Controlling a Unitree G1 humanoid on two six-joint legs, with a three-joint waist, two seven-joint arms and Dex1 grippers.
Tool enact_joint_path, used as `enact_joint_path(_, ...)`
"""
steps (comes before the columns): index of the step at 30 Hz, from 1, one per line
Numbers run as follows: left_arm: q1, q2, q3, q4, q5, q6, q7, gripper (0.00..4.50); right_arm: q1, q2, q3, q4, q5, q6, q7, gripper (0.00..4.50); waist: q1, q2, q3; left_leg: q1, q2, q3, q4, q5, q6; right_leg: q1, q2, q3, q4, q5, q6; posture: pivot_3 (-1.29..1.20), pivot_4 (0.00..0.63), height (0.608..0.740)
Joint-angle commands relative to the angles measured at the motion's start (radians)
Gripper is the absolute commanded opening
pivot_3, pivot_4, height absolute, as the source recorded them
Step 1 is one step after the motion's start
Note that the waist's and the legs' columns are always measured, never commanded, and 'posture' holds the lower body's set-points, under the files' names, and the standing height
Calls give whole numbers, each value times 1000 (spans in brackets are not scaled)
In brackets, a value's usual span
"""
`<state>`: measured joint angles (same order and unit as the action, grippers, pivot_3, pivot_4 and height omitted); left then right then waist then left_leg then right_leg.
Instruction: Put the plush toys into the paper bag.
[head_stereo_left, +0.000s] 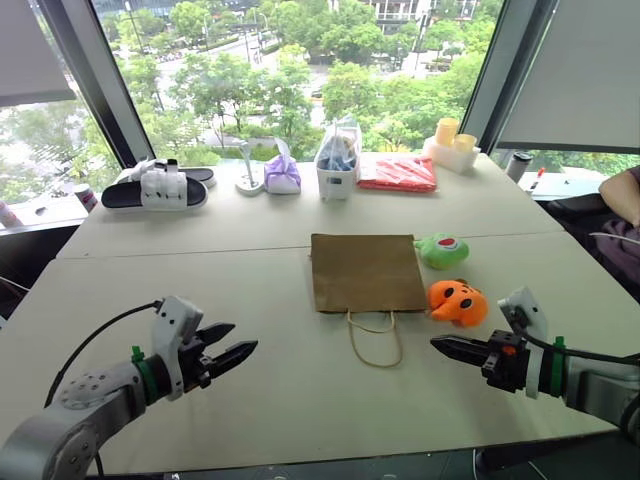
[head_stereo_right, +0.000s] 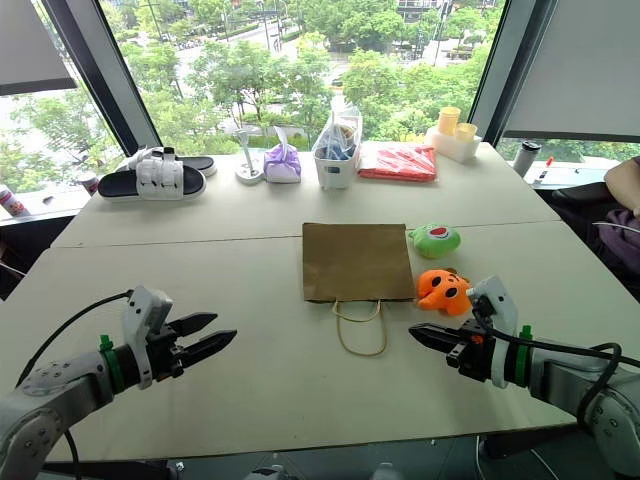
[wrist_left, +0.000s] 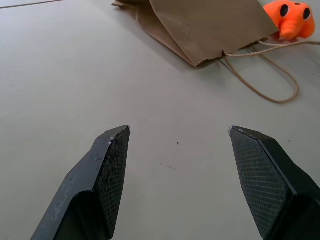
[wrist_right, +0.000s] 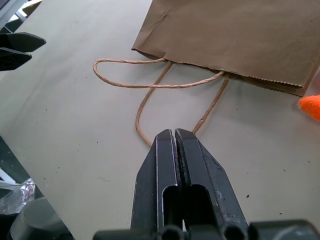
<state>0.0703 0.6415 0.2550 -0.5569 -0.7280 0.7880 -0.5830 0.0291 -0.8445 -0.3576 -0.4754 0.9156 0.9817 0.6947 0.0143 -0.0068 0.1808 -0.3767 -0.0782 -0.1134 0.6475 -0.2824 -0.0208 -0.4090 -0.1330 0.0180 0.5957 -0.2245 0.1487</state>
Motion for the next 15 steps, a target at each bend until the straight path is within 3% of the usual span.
enact_joint_path(1, -14, -5, -1, -14, 1, -25, 1, 3217, -7, 2, -6, -16, -4, -22, 4, 0, 0, 0, 0, 0, 0, 0, 0, 0, 0, 0, 0, 0, 0, 0, 0, 0, 150, 740)
enact_joint_path(15, -21, 2, -3, 1, 36, -57, -11, 3217, -24, 3, 8, -13, -3, -22, 2, 0, 0, 0, 0, 0, 0, 0, 0, 0, 0, 0, 0, 0, 0, 0, 0, 0, 150, 740)
